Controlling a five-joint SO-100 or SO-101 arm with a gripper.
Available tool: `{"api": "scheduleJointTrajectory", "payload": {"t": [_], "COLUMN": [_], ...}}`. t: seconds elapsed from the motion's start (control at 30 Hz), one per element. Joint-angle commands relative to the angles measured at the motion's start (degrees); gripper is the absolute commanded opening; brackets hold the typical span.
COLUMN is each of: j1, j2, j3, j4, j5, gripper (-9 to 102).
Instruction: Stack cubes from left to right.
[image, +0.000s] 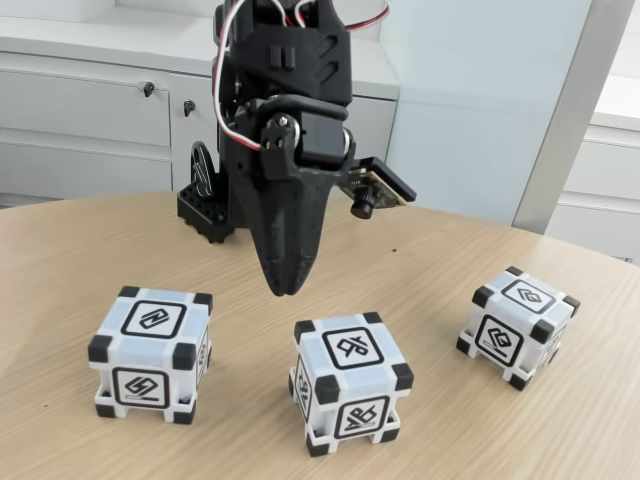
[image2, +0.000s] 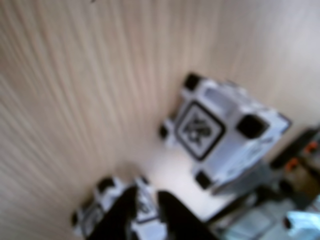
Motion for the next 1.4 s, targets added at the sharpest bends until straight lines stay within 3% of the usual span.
{"api": "scheduleJointTrajectory", "payload": {"t": [0.0, 1.1, 1.37], "j1": [0.44, 0.44, 0.0], "j2": [0.0, 0.0, -0.44], "j3": [-0.26, -0.26, -1.05], "j4": [0.0, 0.35, 0.7], "j5": [1.85, 1.23, 5.45], "gripper": [0, 0, 0]}}
